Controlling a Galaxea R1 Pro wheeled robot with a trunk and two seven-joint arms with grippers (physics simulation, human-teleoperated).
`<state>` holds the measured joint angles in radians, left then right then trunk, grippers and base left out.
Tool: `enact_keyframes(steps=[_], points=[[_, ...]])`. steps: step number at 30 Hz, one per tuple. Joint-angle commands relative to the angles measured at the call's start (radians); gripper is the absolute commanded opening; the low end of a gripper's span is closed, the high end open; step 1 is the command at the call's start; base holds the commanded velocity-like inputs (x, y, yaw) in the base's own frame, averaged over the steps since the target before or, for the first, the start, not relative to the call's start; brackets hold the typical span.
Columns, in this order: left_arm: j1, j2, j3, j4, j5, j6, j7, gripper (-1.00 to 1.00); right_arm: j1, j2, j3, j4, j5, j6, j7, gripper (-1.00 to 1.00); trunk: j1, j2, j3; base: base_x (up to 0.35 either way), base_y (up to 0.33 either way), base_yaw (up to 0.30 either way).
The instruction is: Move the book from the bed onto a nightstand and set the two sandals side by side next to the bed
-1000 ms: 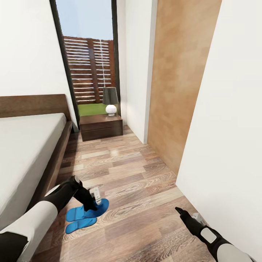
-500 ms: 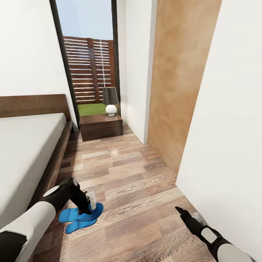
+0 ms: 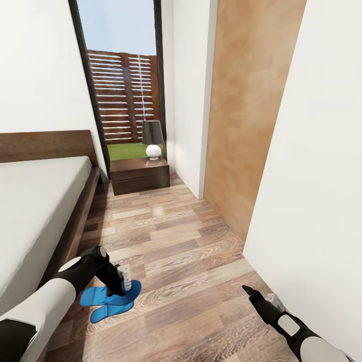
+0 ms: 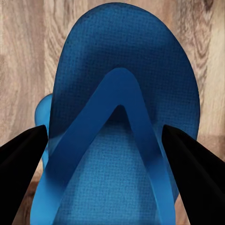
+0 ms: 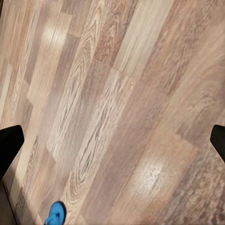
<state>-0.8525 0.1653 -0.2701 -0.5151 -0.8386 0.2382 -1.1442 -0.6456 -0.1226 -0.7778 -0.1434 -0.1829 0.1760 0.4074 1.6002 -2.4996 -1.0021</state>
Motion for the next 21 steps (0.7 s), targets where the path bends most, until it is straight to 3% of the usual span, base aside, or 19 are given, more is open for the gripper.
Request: enact_keyframes(steps=[1,21], points=[[0.0,0.002,-0.005,-0.002,0.002,0.01,-0.003,-1.0,0.0,0.0,0.0,-0.001,-0.01,0.009,0.002,1.0,0.0,0.0,-0.001,0.0,0.0,0.0],[0.0,0.014,-0.003,-0.002,0.006,0.01,-0.003,-1.0,0.0,0.001,-0.001,-0.001,-0.011,0.008,-0.001,1.0,0.0,0.0,-0.001,0.0,0.033,0.0]])
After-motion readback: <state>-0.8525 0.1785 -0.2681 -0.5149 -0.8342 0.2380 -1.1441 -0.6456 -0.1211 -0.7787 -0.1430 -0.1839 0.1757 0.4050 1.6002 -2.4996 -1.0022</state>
